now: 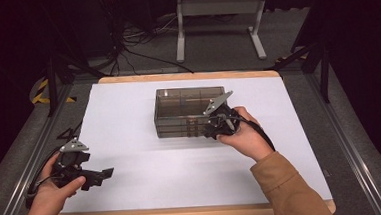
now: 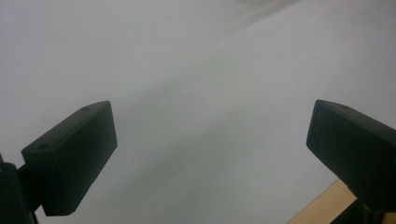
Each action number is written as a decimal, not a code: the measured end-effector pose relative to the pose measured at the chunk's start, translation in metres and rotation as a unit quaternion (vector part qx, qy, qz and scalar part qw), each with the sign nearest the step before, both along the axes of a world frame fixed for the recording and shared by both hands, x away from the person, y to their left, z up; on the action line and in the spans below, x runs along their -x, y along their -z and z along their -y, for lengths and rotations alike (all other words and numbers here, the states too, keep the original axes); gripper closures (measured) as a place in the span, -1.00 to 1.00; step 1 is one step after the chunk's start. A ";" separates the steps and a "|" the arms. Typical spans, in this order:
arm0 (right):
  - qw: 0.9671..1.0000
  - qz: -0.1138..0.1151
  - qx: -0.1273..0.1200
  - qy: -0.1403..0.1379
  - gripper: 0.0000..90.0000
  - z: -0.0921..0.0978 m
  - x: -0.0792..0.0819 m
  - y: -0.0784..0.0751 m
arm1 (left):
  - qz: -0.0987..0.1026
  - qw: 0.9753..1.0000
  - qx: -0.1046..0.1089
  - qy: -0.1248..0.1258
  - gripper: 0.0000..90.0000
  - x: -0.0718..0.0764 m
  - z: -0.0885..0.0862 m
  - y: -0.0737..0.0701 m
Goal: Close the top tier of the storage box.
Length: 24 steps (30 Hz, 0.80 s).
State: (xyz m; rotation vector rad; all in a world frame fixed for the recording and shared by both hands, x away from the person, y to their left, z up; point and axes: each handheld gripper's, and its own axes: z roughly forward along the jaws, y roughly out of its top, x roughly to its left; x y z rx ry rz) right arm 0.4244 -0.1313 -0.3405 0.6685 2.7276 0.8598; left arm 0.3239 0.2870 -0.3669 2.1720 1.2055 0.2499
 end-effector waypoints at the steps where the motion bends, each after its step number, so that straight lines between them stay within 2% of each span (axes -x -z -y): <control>1: 1.000 -0.001 -0.001 -0.002 0.56 0.001 0.001 -0.001 | 0.000 1.000 0.001 0.000 -0.95 0.000 -0.001 0.000; 9: 1.000 -0.012 -0.011 -0.011 0.30 0.012 0.010 -0.004 | 0.000 1.000 0.005 -0.008 -0.95 0.005 -0.008 0.000; 12: 1.000 -0.016 -0.014 -0.013 0.27 0.015 0.013 -0.005 | 0.001 1.000 0.005 -0.010 -0.95 0.006 -0.009 0.000; 18: 1.000 -0.001 -0.026 -0.014 0.19 0.031 0.023 -0.008 | 0.003 1.000 0.003 -0.005 -0.95 0.004 -0.007 0.000; 24: 0.999 0.005 -0.032 -0.009 0.16 0.045 0.029 -0.008 | 0.001 1.000 0.004 -0.004 -0.95 0.003 -0.006 0.001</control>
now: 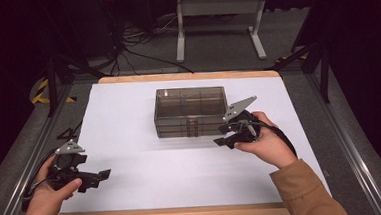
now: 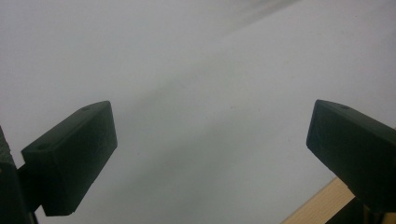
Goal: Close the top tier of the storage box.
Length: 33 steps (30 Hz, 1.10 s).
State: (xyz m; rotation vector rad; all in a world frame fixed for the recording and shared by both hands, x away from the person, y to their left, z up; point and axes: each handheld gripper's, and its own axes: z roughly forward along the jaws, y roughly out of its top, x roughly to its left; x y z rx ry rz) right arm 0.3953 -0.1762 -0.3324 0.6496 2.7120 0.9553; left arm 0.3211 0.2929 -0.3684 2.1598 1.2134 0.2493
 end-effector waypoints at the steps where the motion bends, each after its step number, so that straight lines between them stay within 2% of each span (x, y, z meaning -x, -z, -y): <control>1: 1.000 -0.002 -0.002 0.002 0.15 0.003 0.001 0.000 | 0.000 1.000 -0.001 0.000 -0.95 0.000 0.000 0.000; 13: 0.999 -0.006 -0.010 0.036 0.04 0.025 0.015 0.010 | -0.002 1.000 -0.001 0.003 -0.95 -0.003 0.003 0.001; 23: 0.996 0.004 -0.020 0.086 -0.17 0.048 0.025 0.022 | -0.006 1.000 -0.002 0.003 -0.95 -0.005 0.002 0.004; 29: 0.994 0.010 -0.032 0.105 -0.22 0.062 0.028 0.031 | -0.008 1.000 -0.005 0.000 -0.95 -0.005 0.002 0.005; 33: 0.994 0.012 -0.033 0.108 -0.26 0.067 0.029 0.035 | -0.011 1.000 -0.006 -0.001 -0.95 -0.006 0.002 0.007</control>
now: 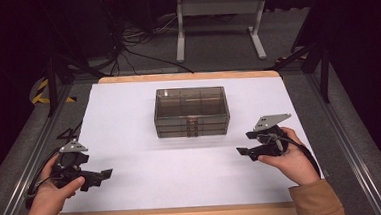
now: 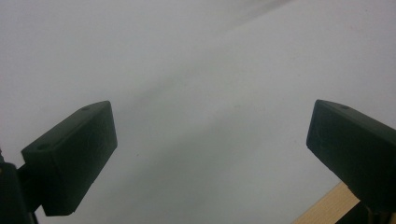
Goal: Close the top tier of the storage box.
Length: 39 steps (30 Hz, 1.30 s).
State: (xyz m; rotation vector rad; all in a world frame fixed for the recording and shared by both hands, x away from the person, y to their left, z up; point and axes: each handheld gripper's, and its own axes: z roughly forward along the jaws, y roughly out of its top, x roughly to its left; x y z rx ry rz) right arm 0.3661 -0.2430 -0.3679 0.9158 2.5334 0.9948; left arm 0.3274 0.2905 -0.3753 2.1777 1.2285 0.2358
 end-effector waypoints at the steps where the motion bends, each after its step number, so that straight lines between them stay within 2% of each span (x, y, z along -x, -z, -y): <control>1: 1.000 0.000 0.000 0.002 -0.26 0.001 0.000 0.002 | -0.002 1.000 0.002 0.001 -0.95 0.000 0.000 0.000; 20: 0.999 0.005 0.000 0.045 -0.27 0.026 0.003 0.030 | -0.019 1.000 -0.004 -0.003 -0.95 -0.011 -0.005 0.015; 32: 0.999 -0.011 0.017 0.041 -0.27 0.023 0.009 0.057 | -0.023 1.000 -0.003 -0.006 -0.95 -0.014 -0.007 0.018; 35: 0.999 -0.002 0.021 0.030 -0.28 0.018 0.010 0.063 | -0.026 1.000 -0.002 -0.006 -0.95 -0.015 -0.007 0.019; 39: 1.000 -0.005 0.021 0.012 -0.30 0.012 0.010 0.070 | -0.027 1.000 -0.005 -0.004 -0.95 -0.015 -0.007 0.020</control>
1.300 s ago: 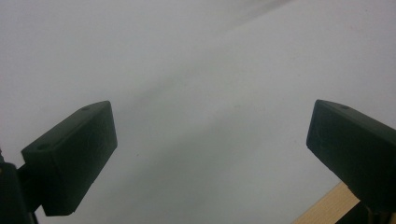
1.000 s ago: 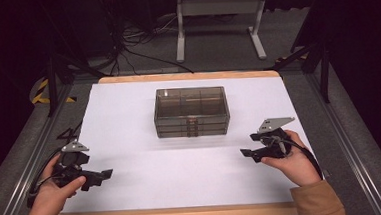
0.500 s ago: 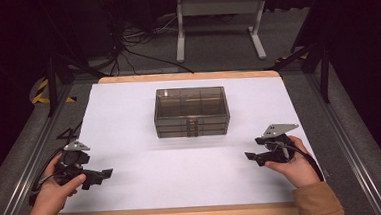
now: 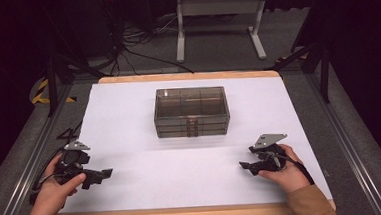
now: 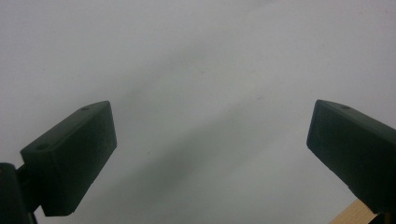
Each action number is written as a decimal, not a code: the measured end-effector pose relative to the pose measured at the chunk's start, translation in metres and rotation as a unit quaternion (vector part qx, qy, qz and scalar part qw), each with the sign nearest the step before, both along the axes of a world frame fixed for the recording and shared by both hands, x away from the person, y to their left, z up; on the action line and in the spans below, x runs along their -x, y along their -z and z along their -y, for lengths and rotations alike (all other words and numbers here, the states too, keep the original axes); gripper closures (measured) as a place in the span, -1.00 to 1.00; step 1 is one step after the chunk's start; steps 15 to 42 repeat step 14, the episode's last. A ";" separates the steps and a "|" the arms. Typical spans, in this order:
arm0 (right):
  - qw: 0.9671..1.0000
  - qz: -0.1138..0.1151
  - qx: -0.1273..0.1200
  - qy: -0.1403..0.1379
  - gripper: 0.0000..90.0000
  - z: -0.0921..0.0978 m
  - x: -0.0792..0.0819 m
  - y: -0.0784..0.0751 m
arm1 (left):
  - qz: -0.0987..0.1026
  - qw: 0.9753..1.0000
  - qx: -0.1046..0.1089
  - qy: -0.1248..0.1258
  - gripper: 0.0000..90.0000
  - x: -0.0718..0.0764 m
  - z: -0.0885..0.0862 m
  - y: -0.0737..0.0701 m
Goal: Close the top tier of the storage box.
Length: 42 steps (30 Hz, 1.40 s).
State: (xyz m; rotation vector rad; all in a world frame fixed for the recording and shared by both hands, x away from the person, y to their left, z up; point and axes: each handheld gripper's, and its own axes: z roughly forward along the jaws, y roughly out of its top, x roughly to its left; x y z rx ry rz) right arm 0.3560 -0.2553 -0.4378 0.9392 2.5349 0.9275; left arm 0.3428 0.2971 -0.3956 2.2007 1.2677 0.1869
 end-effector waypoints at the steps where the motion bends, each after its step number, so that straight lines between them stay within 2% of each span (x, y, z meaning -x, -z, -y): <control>1: 1.000 0.001 -0.002 -0.002 -0.30 -0.001 0.000 0.001 | 0.000 1.000 0.000 0.000 -0.95 0.000 0.000 0.000; 7: 1.000 0.008 -0.011 -0.013 -0.35 0.001 0.000 0.003 | -0.002 1.000 -0.001 0.003 -0.95 0.000 0.000 0.000; 14: 1.000 0.020 -0.006 -0.014 -0.33 0.000 0.001 0.001 | -0.002 1.000 0.000 0.003 -0.95 0.000 0.000 0.000; 42: 1.000 0.020 -0.006 -0.014 -0.33 0.000 0.001 0.001 | -0.002 1.000 0.000 0.003 -0.95 0.000 0.000 0.000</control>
